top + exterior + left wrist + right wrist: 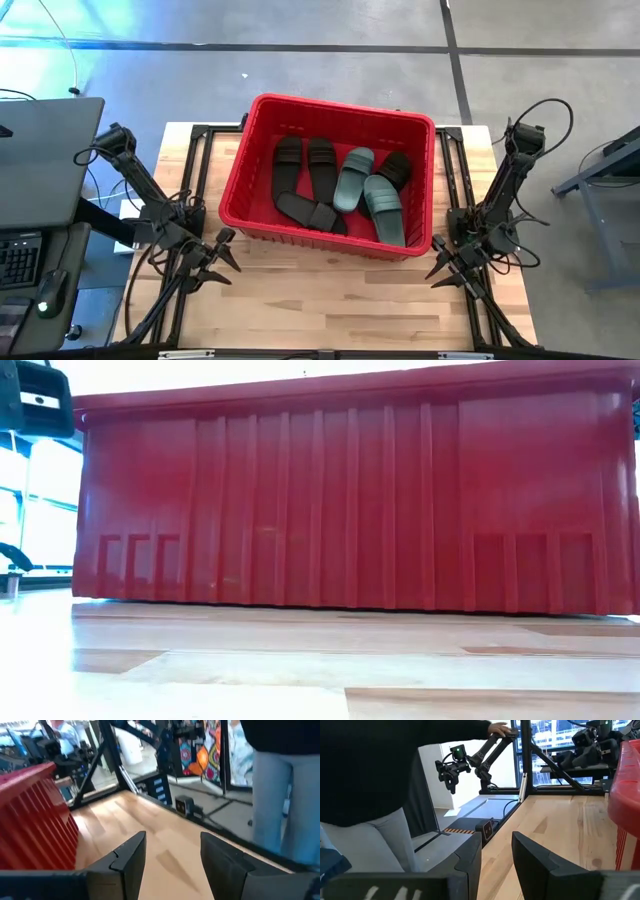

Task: Pick and place slides into bin
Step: Return to Home Position

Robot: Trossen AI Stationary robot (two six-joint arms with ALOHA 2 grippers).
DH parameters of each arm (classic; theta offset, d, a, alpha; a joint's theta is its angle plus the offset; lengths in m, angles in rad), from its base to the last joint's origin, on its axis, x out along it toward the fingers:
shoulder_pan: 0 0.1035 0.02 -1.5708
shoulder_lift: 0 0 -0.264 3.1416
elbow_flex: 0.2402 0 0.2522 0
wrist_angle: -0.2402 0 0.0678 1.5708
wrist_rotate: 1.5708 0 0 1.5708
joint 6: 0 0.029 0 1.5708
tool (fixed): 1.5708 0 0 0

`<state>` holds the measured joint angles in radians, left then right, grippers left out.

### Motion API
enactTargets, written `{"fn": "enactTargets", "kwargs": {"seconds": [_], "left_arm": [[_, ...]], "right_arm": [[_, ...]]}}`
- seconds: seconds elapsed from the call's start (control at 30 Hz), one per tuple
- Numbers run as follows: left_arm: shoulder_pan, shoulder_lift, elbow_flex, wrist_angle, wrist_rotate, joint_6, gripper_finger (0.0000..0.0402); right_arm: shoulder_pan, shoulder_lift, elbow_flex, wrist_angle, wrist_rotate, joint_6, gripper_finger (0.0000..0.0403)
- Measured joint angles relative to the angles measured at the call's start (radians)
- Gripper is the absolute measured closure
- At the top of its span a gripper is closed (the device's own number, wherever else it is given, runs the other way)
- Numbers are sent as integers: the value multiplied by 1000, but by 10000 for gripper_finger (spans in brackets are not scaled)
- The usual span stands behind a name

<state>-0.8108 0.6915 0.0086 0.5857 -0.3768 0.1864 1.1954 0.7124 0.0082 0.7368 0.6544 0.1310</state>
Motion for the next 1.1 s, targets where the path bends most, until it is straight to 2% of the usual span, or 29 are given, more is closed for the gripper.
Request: {"fn": "enactTargets", "kwargs": {"seconds": [0.1,0.3,0.5,0.7,0.9,1.0,1.1], "left_arm": [[0,-42,1,-75,0,0,229],[2,-175,1,-266,3,-1,229],[47,-214,1,-348,21,2,229],[166,-252,1,-389,134,69,229],[246,-252,0,-410,360,311,229],[294,-267,0,-445,428,331,229],[346,-280,1,-473,454,342,229]], "right_arm": [[0,-16,0,-17,0,0,304],[-14,-153,0,-131,-12,0,304],[-76,-228,0,-186,-17,0,304],[-180,-285,0,-199,-16,-5,304],[-252,-357,0,-232,-82,2,304],[-277,-374,0,-238,-141,1,304],[-300,-375,0,-244,-187,0,304]]}}
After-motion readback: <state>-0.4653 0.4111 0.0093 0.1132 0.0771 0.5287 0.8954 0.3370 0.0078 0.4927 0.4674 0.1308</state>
